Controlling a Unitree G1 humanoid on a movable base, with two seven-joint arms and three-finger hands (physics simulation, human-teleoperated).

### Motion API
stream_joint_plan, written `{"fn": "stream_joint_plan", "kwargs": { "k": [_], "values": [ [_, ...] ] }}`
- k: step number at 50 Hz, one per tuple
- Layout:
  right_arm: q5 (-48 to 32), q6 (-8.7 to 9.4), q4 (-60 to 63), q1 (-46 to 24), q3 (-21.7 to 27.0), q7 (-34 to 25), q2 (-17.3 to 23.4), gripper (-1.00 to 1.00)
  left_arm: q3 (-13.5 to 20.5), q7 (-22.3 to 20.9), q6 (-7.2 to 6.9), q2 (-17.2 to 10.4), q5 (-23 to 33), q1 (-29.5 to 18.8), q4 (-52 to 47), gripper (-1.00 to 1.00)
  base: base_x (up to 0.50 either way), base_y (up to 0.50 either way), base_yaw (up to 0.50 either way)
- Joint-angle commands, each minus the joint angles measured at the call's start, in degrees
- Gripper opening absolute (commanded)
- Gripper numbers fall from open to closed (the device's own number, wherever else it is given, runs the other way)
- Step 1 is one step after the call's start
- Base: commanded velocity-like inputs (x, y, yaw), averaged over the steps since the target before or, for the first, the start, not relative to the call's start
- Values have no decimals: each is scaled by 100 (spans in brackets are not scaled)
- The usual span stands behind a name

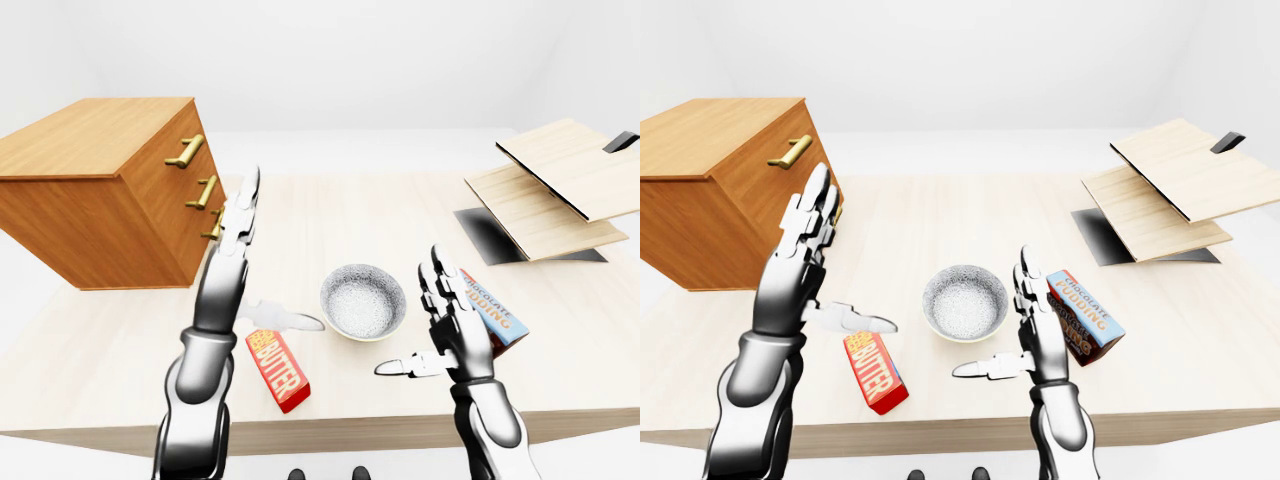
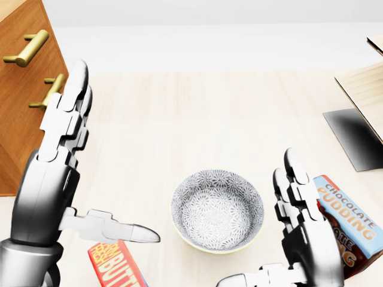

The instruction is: Close the top drawer of the cabinet and put the bowl on top of it.

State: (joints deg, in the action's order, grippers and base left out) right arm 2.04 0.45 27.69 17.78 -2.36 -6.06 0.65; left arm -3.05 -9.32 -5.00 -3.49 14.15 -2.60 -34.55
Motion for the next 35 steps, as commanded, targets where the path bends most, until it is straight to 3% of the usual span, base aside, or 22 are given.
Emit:
{"fn": "stream_joint_plan", "kwargs": {
  "k": [1,9,11,16,19,26,29,35],
  "values": [
    [40,25,101,46,42,-42,-4,100,-754,53,0,343,861,342,-422,100,0,0,0],
    [57,40,276,155,53,-72,-8,100,-1091,217,0,397,1218,521,-575,100,0,0,0],
    [67,41,269,145,64,-75,-12,100,-1181,553,0,419,1537,538,-517,100,0,0,0],
    [77,54,295,139,106,-79,-18,100,-1489,802,0,455,1998,679,-648,100,0,0,0],
    [72,53,313,147,128,-85,-27,100,-1652,1441,0,475,2561,798,-517,100,0,0,0],
    [85,70,295,114,162,-104,-41,100,-1978,1420,0,457,2724,932,-373,100,0,0,0],
    [34,29,228,91,163,-88,-42,100,-2117,1936,0,477,3401,938,-254,100,0,0,0],
    [98,47,238,84,198,-114,-50,100,-2306,1997,0,528,3664,1018,-156,100,0,0,0]
  ]
}}
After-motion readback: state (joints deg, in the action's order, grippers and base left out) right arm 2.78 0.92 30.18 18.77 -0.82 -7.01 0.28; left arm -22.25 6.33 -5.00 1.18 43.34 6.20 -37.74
